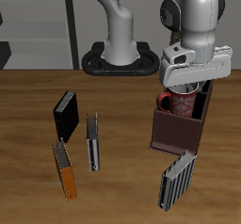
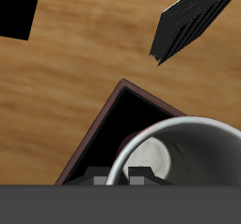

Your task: Place the red mug into the left desk caddy's right compartment

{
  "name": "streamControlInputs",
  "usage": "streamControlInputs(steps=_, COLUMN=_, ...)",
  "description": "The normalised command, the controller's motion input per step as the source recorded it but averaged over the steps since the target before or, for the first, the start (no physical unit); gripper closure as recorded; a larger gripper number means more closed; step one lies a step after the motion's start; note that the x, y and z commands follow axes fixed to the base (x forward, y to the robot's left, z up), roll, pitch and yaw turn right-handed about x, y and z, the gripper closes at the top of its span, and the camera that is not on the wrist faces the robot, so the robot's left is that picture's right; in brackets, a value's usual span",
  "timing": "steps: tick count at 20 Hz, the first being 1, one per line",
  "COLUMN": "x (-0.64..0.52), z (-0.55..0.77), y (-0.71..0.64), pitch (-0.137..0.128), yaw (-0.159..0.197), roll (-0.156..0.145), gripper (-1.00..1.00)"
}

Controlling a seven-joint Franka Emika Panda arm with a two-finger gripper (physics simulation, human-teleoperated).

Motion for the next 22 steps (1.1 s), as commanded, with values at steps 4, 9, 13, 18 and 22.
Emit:
streamControlInputs(steps=4, x=0.09, z=-0.31, y=0.04, pitch=0.061, yaw=0.006, roll=0.020, gripper=1.00)
streamControlInputs(steps=9, x=0.05, z=-0.29, y=0.01, pitch=0.057, yaw=-0.003, roll=0.016, gripper=1.00)
streamControlInputs(steps=13, x=-0.03, z=-0.30, y=0.08, pitch=0.061, yaw=0.006, roll=0.032, gripper=1.00)
streamControlInputs(steps=18, x=-0.05, z=-0.07, y=-0.03, pitch=0.018, yaw=-0.017, roll=0.014, gripper=1.00)
streamControlInputs(steps=22, x=-0.04, z=-0.09, y=-0.10, pitch=0.027, yaw=-0.029, roll=-0.011, gripper=1.00)
